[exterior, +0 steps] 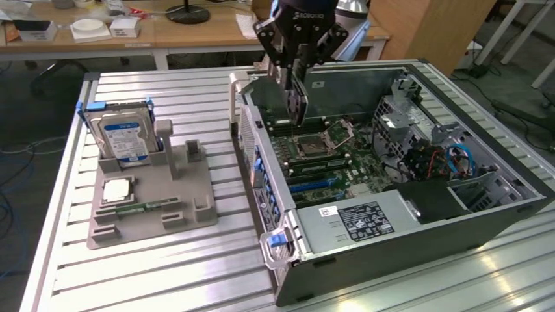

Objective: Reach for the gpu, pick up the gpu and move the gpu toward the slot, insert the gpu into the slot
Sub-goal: 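Pick up the gpu and move the gpu toward the slot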

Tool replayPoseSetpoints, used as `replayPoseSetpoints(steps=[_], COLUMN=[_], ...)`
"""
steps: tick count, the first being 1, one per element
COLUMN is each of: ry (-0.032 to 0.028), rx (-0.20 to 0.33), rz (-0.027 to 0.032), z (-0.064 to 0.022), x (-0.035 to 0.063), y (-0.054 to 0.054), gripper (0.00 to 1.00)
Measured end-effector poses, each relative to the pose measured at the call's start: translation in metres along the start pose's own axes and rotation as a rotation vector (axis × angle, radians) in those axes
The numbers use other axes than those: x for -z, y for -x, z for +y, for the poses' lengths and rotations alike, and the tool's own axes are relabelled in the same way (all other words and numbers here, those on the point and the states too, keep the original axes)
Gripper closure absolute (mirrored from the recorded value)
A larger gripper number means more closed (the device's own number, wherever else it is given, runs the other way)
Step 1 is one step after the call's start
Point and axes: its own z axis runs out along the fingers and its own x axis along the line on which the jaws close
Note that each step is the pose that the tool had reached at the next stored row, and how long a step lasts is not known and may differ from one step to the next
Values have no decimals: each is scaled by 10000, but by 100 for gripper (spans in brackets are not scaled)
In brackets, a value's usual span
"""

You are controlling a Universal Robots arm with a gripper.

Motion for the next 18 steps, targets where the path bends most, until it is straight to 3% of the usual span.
replayPoseSetpoints(steps=[9, 18], ry=[3, 15], rx=[-8, -25], rz=[-74, -76], z=[4, 7], x=[2, 6], y=[216, 409], gripper=[74, 74])
